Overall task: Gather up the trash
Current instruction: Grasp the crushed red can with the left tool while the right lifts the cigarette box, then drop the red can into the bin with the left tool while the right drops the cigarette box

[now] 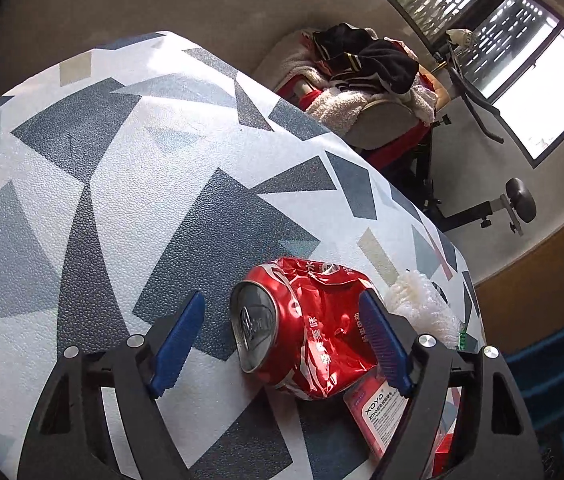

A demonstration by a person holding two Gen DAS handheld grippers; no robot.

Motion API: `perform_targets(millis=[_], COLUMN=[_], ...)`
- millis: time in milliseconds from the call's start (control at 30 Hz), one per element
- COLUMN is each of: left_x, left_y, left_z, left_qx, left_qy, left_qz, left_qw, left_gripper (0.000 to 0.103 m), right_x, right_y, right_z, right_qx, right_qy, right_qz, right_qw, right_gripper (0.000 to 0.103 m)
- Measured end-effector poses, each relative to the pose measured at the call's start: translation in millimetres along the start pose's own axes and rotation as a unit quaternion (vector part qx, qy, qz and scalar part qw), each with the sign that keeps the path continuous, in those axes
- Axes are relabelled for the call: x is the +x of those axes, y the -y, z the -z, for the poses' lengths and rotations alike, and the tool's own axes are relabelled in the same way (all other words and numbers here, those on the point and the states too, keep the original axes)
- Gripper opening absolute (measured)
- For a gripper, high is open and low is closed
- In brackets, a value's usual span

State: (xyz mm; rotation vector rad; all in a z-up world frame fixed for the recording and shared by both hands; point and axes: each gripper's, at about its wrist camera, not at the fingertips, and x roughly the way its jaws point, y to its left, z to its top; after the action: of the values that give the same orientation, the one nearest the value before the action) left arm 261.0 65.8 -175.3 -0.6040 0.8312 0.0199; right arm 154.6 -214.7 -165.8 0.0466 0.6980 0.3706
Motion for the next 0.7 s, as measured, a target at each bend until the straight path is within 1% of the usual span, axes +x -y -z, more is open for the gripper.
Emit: perform_targets(millis=[67,133,167,200,300,433,567,633,700], left_x=[11.5,19.2,21.5,22.0,13.6,-4.9,-37.2,-52.9,-70.5], left_y=[-2.4,-6.6,-8.4,-9.3,-8.8,-7.7,-3.4,-1.6,0.8], left_z=[-0.4,0.6,1.9,3.4,10.7,16.9,24.8,36.3,50.8], left_qx=[-0.006,-0.011,-0.009,-0.006,0.019,0.056,0.107,0.128,0.159], left_qy=[-0.009,-0.015,-0.018,-0.018,-0.002,0.003,0.017,0.014,0.016], left_qz=[-0.017,-0.017,-0.02,-0.012,-0.011,0.008,0.024,0.028,0.032], left_qw=[0.9998,0.9997,0.9996,0.9998,0.9998,0.9984,0.9938,0.9912,0.9867], left_gripper=[0.077,0.069,0.05,0.043,0.042,0.042,0.042,0.042,0.042], right_x=[-1.3,-2.4,-3.3,-4.1,-8.0,-21.5,-37.7,-44.9,-52.1], right_y=[1.6,2.7,3.4,4.2,6.4,8.4,7.3,6.1,3.7], right_z=[1.2,2.2,2.9,3.5,5.4,7.3,9.2,11.1,14.0], right_qx=[0.005,0.009,0.012,0.016,0.028,0.043,0.048,0.051,0.055], right_qy=[0.001,0.001,0.002,0.003,0.004,0.011,0.019,0.022,0.024], right_qz=[0.0,-0.001,-0.001,-0.001,-0.001,0.0,0.004,0.008,0.008], right_qw=[1.0,1.0,1.0,1.0,1.0,0.999,0.999,0.998,0.998], right_gripper=[0.09,0.09,0.09,0.09,0.09,0.09,0.09,0.09,0.09])
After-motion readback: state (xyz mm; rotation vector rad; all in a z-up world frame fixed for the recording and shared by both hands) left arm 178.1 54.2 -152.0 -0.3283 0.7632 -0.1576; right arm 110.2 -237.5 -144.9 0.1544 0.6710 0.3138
